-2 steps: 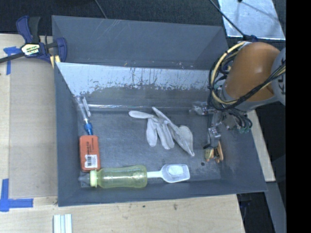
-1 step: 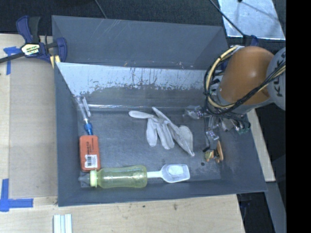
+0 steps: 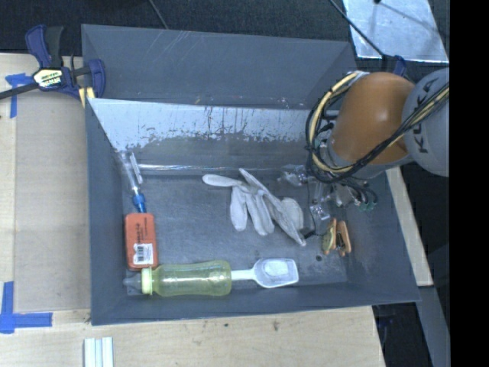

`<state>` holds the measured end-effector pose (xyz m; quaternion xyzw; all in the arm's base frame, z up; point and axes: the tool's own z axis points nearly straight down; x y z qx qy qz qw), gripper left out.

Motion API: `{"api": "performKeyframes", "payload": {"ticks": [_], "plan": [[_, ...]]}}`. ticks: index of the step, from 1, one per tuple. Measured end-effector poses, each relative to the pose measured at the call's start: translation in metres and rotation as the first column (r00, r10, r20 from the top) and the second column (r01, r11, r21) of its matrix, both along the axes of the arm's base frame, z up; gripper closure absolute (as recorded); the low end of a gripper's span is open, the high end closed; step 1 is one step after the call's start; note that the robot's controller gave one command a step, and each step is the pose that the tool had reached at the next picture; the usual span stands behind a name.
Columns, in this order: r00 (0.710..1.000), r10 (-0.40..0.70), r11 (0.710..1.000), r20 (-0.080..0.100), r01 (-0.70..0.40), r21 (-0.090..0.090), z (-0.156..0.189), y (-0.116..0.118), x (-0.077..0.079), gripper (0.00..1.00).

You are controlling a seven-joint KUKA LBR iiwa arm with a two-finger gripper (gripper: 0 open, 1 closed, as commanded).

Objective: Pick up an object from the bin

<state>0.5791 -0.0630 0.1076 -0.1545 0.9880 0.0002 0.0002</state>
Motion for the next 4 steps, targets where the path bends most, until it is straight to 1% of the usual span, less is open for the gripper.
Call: {"api": "performKeyframes", "payload": {"ticks": [1, 2, 3, 4], "plan": [[0.974, -0.228, 0.974, 0.0, 0.228, 0.0, 0.035, 0.009, -0.011, 0.0], [0.96, -0.281, 0.96, 0.008, 0.281, 0.001, 0.045, 0.022, -0.013, 0.0], [1.0, -0.003, 1.0, 0.004, 0.003, -0.001, 0.017, 0.026, -0.014, 0.0], [0.974, -0.226, 0.974, 0.005, 0.226, 0.0, -0.037, 0.034, -0.022, 1.0]]}}
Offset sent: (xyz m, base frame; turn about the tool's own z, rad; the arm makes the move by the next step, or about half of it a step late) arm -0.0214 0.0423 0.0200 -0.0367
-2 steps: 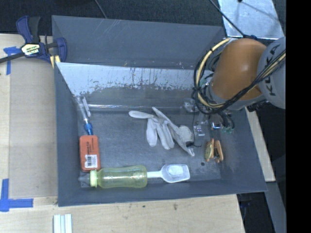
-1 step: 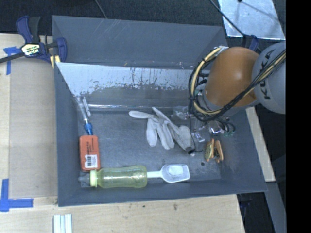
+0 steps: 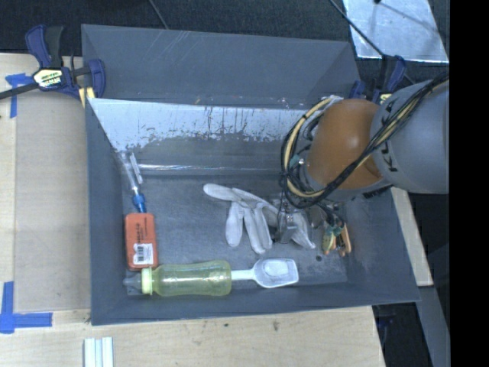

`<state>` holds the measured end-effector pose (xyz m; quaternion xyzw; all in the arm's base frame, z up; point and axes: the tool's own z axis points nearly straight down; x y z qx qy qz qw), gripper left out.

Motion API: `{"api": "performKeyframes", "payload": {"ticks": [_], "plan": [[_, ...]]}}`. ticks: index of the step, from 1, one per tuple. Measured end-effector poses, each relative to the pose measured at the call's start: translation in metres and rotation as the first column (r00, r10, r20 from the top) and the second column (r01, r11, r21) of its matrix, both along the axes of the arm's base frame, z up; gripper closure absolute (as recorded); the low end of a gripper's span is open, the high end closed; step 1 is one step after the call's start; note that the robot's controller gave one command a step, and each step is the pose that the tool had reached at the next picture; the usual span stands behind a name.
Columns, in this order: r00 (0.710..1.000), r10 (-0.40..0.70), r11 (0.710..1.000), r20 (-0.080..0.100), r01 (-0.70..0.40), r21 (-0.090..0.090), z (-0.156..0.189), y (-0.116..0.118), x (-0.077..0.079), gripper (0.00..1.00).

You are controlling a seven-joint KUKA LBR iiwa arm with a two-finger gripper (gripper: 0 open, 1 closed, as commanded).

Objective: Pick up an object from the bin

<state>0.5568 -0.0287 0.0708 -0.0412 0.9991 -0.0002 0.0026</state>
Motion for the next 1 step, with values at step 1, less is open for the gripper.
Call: {"api": "performKeyframes", "payload": {"ticks": [1], "plan": [[1.0, 0.001, 1.0, 0.0, -0.001, 0.0, 0.0, 0.0, 0.0, 1.0]]}}
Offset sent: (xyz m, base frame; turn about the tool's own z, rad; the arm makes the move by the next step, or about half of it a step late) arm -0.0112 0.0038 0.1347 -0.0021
